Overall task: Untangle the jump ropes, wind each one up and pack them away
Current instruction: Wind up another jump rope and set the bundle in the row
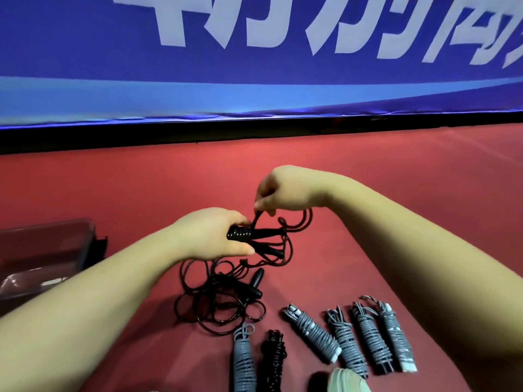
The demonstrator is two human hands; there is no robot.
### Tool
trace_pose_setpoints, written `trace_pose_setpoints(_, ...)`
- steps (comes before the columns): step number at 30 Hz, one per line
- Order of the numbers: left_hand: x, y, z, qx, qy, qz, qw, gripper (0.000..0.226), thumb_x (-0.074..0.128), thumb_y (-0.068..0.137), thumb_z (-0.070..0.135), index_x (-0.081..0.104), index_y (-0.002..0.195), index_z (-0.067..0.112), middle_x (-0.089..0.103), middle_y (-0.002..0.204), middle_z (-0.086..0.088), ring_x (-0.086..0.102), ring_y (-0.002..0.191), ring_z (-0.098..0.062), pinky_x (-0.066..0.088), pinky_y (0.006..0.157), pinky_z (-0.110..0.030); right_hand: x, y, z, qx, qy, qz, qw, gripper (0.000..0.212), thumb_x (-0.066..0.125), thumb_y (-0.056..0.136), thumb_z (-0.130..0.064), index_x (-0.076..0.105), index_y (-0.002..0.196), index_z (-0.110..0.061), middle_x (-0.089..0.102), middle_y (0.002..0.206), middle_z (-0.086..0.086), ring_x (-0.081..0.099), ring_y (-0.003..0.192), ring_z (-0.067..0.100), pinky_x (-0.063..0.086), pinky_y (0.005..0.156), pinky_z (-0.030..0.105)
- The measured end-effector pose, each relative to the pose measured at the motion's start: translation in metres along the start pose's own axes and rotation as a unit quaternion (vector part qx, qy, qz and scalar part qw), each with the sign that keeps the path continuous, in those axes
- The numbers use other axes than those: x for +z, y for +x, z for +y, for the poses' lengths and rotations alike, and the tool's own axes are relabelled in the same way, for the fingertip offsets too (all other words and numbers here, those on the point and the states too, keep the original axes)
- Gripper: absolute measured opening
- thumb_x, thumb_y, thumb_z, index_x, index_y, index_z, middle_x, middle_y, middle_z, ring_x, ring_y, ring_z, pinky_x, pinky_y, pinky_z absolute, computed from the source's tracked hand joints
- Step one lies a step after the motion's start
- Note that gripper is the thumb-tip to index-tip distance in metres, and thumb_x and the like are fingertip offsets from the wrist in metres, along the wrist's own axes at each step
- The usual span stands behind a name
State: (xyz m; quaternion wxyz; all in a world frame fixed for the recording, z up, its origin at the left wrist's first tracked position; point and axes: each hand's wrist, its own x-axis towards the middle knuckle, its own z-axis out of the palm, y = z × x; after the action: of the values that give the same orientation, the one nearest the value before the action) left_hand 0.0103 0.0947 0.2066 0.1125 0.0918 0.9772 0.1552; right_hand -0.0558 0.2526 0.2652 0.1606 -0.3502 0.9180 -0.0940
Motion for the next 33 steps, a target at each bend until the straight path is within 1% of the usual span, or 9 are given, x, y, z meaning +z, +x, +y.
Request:
trace_pose_setpoints(3, 0.007, 0.004, -0.006, -0.044, 0.001, 0.077, 0.996, 0.049, 0.061, 0.084, 0.05, 0.051, 0.13, 0.036, 0.063, 0.112, 0.008, 0.058, 0.105, -0.018, 0.047, 0.082, -0.03, 0.012, 0.001, -0.017, 0.012, -0.003, 0.054, 0.998, 0.027, 0.048, 0.094, -0.021, 0.07, 0.101, -0.006, 0.071, 0.09, 0.007, 0.06, 0.075, 0.019, 0.045, 0.069, 0.025)
trace_pose_setpoints(5, 0.007, 0.006, -0.016, -0.054, -0.046, 0.153, 0.986, 0.034, 0.061, 0.086, 0.044, 0.057, 0.119, 0.037, 0.064, 0.106, 0.01, 0.059, 0.101, -0.019, 0.049, 0.08, -0.034, 0.022, 0.001, -0.017, 0.027, 0.125, 0.083, 0.988, 0.025, 0.047, 0.095, -0.018, 0.068, 0.1, -0.004, 0.066, 0.082, 0.007, 0.054, 0.061, 0.019, 0.043, 0.057, 0.028)
trace_pose_setpoints(9, 0.005, 0.01, -0.036, -0.072, -0.163, 0.237, 0.955, 0.032, 0.066, 0.084, 0.039, 0.06, 0.116, 0.04, 0.066, 0.104, 0.012, 0.059, 0.101, -0.018, 0.048, 0.086, -0.036, 0.044, -0.004, -0.004, 0.071, 0.569, 0.017, 0.819, 0.025, 0.039, 0.101, -0.017, 0.061, 0.091, -0.009, 0.042, 0.063, -0.004, 0.036, 0.047, 0.005, 0.028, 0.043, 0.013)
trace_pose_setpoints(10, 0.005, 0.01, -0.038, -0.073, -0.187, 0.248, 0.948, 0.034, 0.067, 0.083, 0.038, 0.06, 0.117, 0.041, 0.066, 0.106, 0.012, 0.059, 0.103, -0.016, 0.047, 0.089, -0.035, 0.05, -0.005, 0.0, 0.07, 0.608, 0.008, 0.791, 0.027, 0.037, 0.101, -0.019, 0.061, 0.092, -0.01, 0.041, 0.062, -0.005, 0.036, 0.049, 0.005, 0.03, 0.045, 0.013)
trace_pose_setpoints(13, 0.004, 0.011, -0.04, -0.08, -0.231, 0.276, 0.929, 0.044, 0.07, 0.082, 0.035, 0.058, 0.124, 0.041, 0.064, 0.115, 0.011, 0.056, 0.109, -0.013, 0.042, 0.093, -0.029, 0.069, -0.007, 0.003, 0.068, 0.616, 0.0, 0.785, 0.028, 0.038, 0.101, -0.029, 0.059, 0.089, -0.015, 0.039, 0.055, -0.009, 0.039, 0.05, 0.006, 0.031, 0.049, 0.015)
trace_pose_setpoints(16, -0.003, 0.011, -0.044, -0.086, -0.273, 0.308, 0.907, 0.038, 0.072, 0.081, 0.029, 0.064, 0.118, 0.035, 0.065, 0.107, 0.01, 0.057, 0.105, -0.012, 0.038, 0.086, -0.023, 0.081, -0.007, 0.003, 0.052, 0.652, 0.008, 0.757, 0.032, 0.033, 0.101, -0.034, 0.056, 0.088, -0.015, 0.03, 0.049, -0.011, 0.024, 0.043, 0.004, 0.023, 0.043, 0.015)
trace_pose_setpoints(23, -0.005, 0.008, -0.047, -0.094, -0.356, 0.316, 0.874, 0.028, 0.074, 0.079, 0.022, 0.068, 0.106, 0.026, 0.069, 0.102, 0.003, 0.062, 0.098, -0.017, 0.044, 0.089, -0.029, 0.083, -0.002, 0.009, 0.036, 0.635, 0.036, 0.771, 0.028, 0.034, 0.101, -0.026, 0.055, 0.088, -0.013, 0.035, 0.054, -0.006, 0.032, 0.048, 0.01, 0.029, 0.049, 0.019)
trace_pose_setpoints(29, -0.003, -0.001, -0.037, -0.043, -0.328, 0.332, 0.883, 0.039, 0.071, 0.082, 0.018, 0.064, 0.117, 0.03, 0.063, 0.102, 0.015, 0.055, 0.096, -0.002, 0.033, 0.079, 0.001, 0.089, -0.006, 0.017, 0.005, 0.583, 0.037, 0.812, 0.031, 0.032, 0.102, -0.022, 0.052, 0.081, -0.012, 0.029, 0.051, -0.01, 0.019, 0.045, 0.005, 0.019, 0.044, 0.016)
trace_pose_setpoints(33, -0.009, 0.0, -0.027, -0.046, -0.451, 0.32, 0.832, 0.036, 0.067, 0.085, 0.017, 0.063, 0.116, 0.035, 0.058, 0.078, 0.014, 0.046, 0.059, -0.006, 0.037, 0.056, -0.012, 0.094, -0.003, 0.01, -0.027, 0.518, 0.066, 0.853, 0.031, 0.031, 0.103, -0.024, 0.047, 0.078, -0.013, 0.029, 0.059, -0.005, 0.024, 0.052, 0.009, 0.025, 0.049, 0.018)
